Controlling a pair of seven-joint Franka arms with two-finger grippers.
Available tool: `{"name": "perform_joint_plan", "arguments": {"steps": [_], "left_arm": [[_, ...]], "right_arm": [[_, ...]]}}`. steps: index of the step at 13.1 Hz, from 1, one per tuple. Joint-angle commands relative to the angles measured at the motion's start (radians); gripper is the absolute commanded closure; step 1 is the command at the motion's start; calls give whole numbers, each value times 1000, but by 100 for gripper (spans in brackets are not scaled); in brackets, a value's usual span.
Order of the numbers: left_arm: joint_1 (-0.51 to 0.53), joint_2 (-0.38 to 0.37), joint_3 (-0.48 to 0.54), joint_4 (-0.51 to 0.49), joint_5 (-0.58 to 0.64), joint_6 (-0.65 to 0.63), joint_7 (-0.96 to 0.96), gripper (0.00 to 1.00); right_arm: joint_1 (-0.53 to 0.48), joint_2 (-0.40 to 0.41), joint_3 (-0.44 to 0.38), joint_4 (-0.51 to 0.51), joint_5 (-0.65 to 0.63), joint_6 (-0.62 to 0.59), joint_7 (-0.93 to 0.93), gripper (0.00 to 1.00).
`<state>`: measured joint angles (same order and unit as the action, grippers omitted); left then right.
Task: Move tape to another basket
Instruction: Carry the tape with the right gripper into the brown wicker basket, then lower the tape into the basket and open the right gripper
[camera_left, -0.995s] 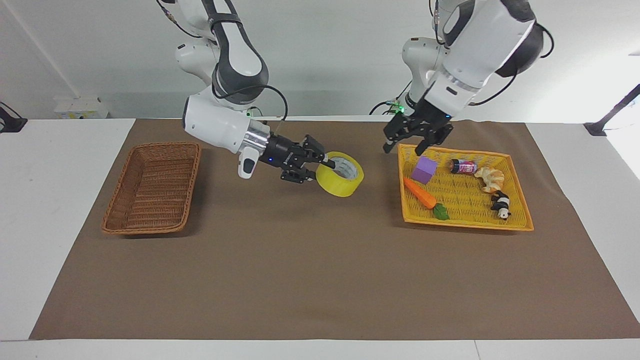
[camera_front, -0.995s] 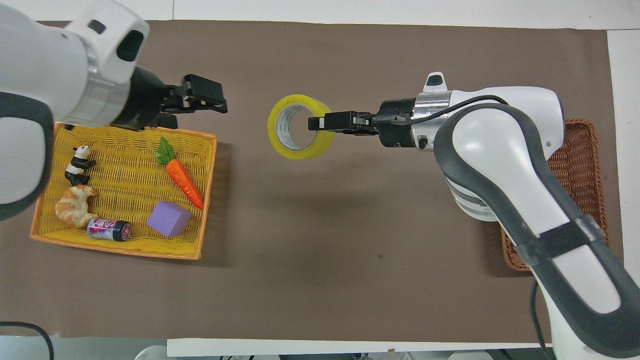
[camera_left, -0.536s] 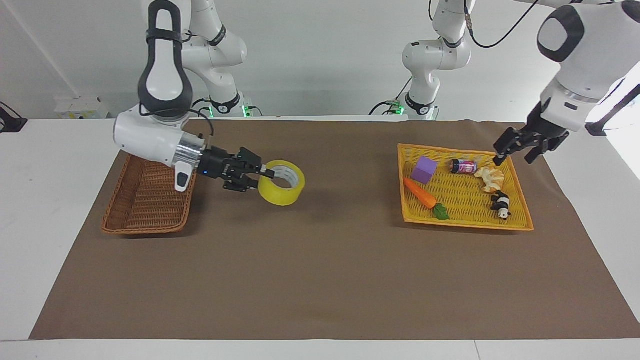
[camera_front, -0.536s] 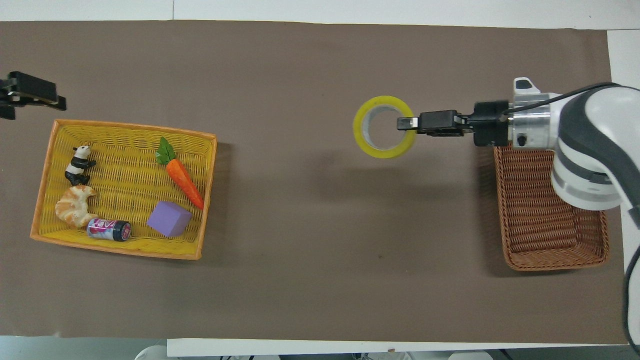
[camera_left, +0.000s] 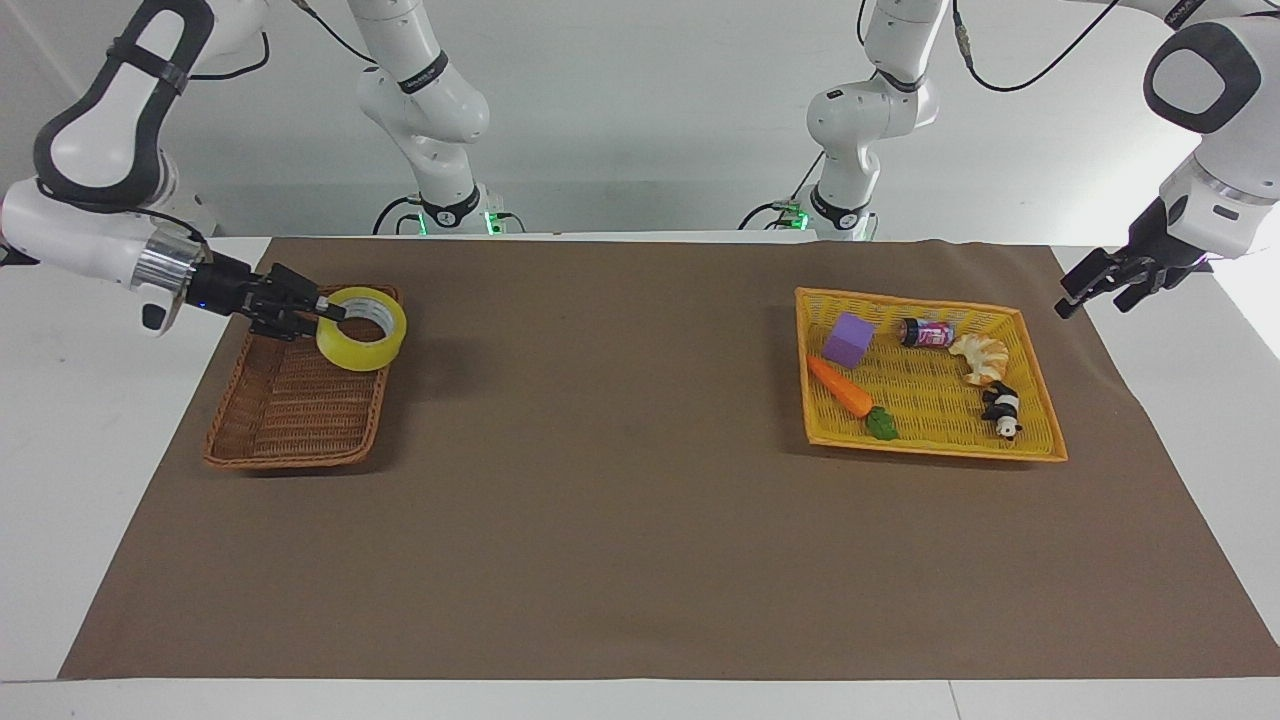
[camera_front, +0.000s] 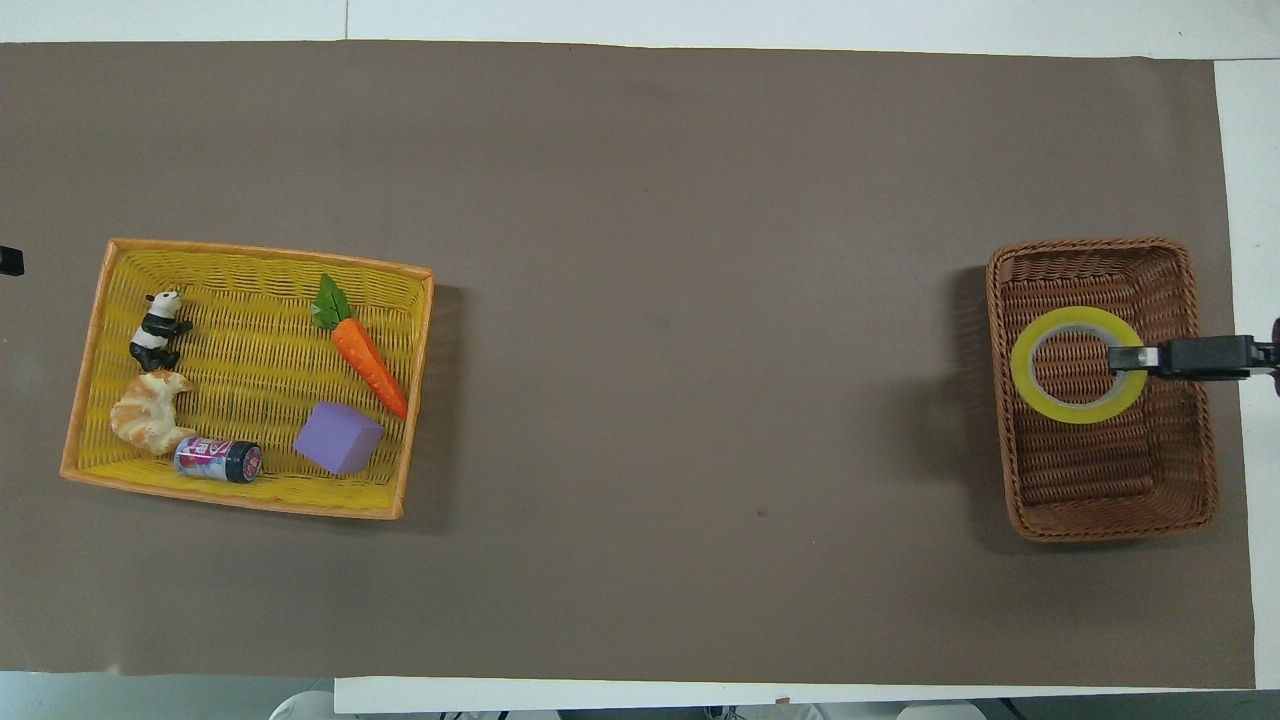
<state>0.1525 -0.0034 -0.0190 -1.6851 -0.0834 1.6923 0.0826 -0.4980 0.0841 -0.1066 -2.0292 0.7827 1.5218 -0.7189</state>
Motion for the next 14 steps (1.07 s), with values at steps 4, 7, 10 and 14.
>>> {"name": "perform_joint_plan", "arguments": {"steps": [4,7,10,14], "left_arm": [[-85,-1,-15,39,56,-37,0,1],[-123,0,-15,54,54,-59,-1,1],[-123,22,-13,102,62,-103,0,1],[-125,43,-15,154,63,-163,0,1]], "right_arm": [[-122,89,16,-9,-83,-2,-137,100],[-113,91,16,-16,-135,26,-172,100],[-103,91,18,-22,-197,69,-258,100],[-102,129,18,-25,-204,81,-323,100]]}}
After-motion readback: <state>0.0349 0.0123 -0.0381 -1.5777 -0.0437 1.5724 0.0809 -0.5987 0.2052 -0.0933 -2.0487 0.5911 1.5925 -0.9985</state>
